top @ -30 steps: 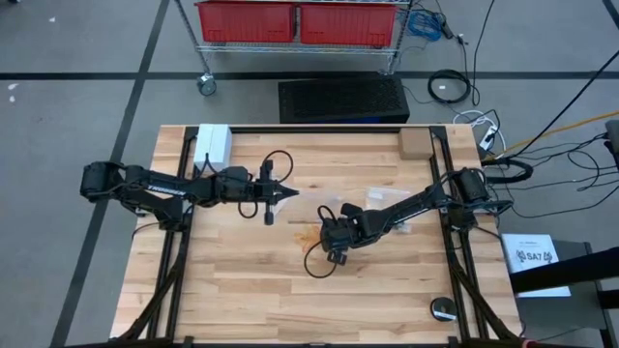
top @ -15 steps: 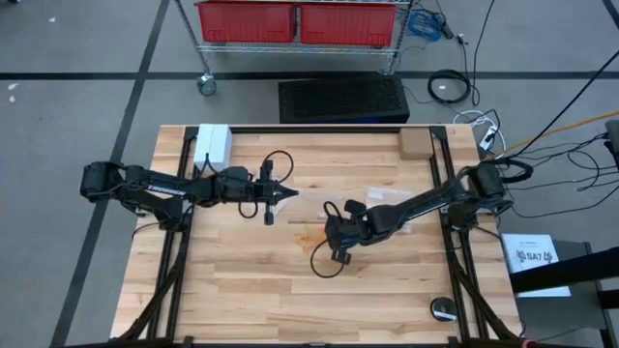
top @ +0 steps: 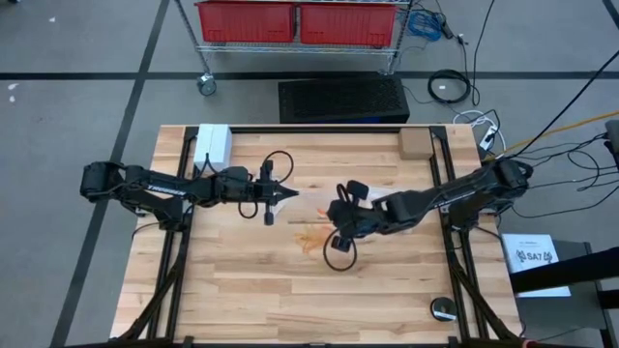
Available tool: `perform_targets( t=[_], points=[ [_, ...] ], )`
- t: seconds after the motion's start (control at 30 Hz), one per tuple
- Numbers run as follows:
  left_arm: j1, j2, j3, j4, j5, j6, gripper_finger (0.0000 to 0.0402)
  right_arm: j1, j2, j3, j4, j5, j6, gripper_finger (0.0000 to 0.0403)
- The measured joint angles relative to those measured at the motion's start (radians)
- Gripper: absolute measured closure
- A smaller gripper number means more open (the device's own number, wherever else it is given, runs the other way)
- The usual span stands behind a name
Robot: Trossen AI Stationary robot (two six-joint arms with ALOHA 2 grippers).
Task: Sort rubber bands
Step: Put the center orange rubber band into the transparent zip bag
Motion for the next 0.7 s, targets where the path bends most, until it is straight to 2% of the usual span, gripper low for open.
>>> perform_targets(
  t=[0.27, 0.7],
  points=[
    [0.000, 0.000, 0.000, 0.000, 0.000, 0.000, 0.0402, -0.039, 0.006, 0.105, -0.040, 0.042, -0.102, 0.0403],
    [0.000, 0.000, 0.000, -0.001, 0.000, 0.000, 0.0402, -0.082, 0.007, 0.106, -0.109, 0.019, -0.099, 0.0403]
  ],
)
